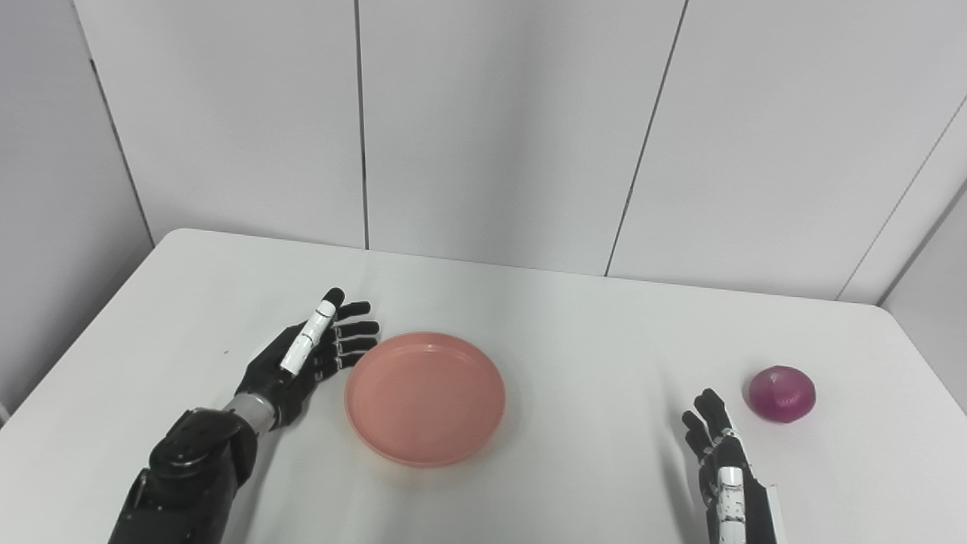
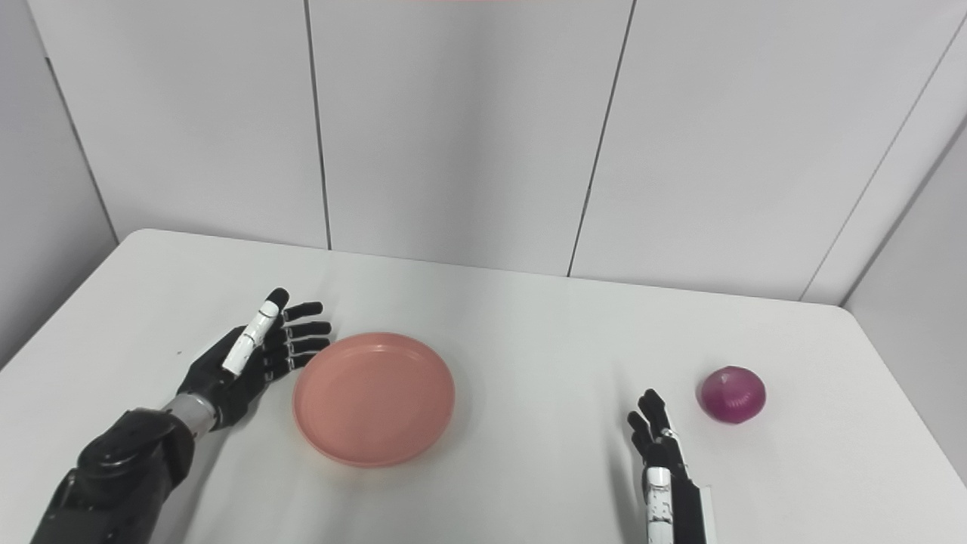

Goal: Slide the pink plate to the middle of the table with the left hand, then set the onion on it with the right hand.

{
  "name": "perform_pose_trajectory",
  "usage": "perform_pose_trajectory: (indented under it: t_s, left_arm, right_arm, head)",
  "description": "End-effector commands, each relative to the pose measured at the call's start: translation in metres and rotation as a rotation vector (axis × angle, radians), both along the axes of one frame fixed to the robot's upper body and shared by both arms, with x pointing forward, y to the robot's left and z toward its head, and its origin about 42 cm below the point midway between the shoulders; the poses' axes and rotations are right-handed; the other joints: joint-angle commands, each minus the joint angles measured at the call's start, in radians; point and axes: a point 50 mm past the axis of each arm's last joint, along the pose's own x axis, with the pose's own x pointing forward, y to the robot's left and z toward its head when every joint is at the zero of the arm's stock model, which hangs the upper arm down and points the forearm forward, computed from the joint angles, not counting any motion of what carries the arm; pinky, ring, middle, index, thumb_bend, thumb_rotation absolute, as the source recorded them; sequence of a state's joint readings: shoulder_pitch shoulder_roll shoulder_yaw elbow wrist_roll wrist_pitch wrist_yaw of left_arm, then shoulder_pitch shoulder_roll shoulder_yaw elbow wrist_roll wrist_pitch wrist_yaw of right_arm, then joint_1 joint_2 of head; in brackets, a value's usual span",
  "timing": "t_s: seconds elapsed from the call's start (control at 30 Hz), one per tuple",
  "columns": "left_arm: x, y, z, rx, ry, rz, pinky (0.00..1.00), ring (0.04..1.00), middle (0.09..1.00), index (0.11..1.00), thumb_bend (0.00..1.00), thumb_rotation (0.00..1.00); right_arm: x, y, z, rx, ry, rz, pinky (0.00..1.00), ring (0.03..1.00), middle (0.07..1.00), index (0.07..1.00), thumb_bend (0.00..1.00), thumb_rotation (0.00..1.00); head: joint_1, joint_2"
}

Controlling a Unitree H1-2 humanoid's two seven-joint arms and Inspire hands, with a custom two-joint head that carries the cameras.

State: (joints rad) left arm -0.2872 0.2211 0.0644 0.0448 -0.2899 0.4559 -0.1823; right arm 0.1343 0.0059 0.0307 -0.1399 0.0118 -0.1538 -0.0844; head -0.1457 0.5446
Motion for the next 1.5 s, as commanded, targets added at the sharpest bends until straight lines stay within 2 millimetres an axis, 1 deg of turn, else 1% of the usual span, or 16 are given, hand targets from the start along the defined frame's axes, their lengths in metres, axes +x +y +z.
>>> perform_pose_trajectory:
  t_s: [0.0,0.1,0.27,0.47,0.67,0.73,1.0,1.17,1.33,1.47]
  left_arm:
    - [-0.001,-0.014,0.012,-0.040,-0.034,-0.021,0.81,0.808,0.797,0.812,0.69,0.87]
    - [-0.007,-0.025,0.014,-0.078,-0.038,-0.022,0.84,0.840,0.833,0.858,0.70,0.88]
    - [-0.013,-0.039,0.017,-0.109,-0.028,-0.019,0.88,0.881,0.875,0.896,0.69,0.88]
    - [-0.014,-0.072,0.011,-0.149,-0.001,-0.009,0.92,0.901,0.910,0.946,0.66,0.94]
    - [-0.016,-0.091,0.003,-0.173,0.030,-0.007,0.93,0.909,0.911,0.951,0.67,0.95]
    - [-0.017,-0.096,0.001,-0.182,0.038,-0.003,0.93,0.906,0.903,0.945,0.68,0.93]
    - [-0.021,-0.103,0.002,-0.203,0.039,-0.016,0.95,0.918,0.914,0.954,0.70,0.93]
    - [-0.024,-0.103,0.005,-0.215,0.036,-0.029,0.95,0.924,0.923,0.957,0.69,0.93]
    - [-0.026,-0.103,0.008,-0.238,0.035,-0.050,0.98,0.956,0.953,0.974,0.69,0.92]
    - [-0.027,-0.108,0.009,-0.262,0.043,-0.041,0.98,0.958,0.952,0.974,0.69,0.89]
  right_arm:
    - [-0.015,0.030,-0.027,0.099,0.124,0.000,0.95,0.920,0.941,0.940,0.71,1.00]
    - [-0.016,0.028,-0.027,0.105,0.131,0.000,0.95,0.920,0.941,0.940,0.73,1.00]
    - [-0.016,0.027,-0.027,0.105,0.131,0.002,0.95,0.919,0.940,0.940,0.73,1.00]
    - [-0.016,0.025,-0.026,0.103,0.130,-0.002,0.94,0.912,0.934,0.938,0.72,1.00]
    - [-0.017,0.026,-0.026,0.106,0.128,-0.003,0.93,0.912,0.935,0.938,0.72,1.00]
    - [-0.016,0.027,-0.026,0.108,0.129,0.000,0.94,0.915,0.937,0.939,0.71,1.00]
    - [-0.015,0.030,-0.025,0.110,0.126,0.000,0.94,0.914,0.937,0.937,0.72,1.00]
    - [-0.014,0.032,-0.023,0.108,0.128,0.001,0.95,0.917,0.940,0.941,0.72,1.00]
    - [-0.013,0.034,-0.023,0.107,0.128,0.002,0.95,0.917,0.939,0.942,0.72,1.00]
    - [-0.013,0.036,-0.023,0.109,0.127,0.000,0.94,0.916,0.936,0.938,0.71,1.00]
  head:
    - [0.001,0.001]
    - [0.010,0.001]
    - [0.010,0.001]
    - [0.023,0.004]
    - [0.018,0.007]
    - [0.015,0.008]
    - [0.009,0.012]
    - [0.001,0.017]
    - [-0.008,0.017]
    - [-0.010,0.018]
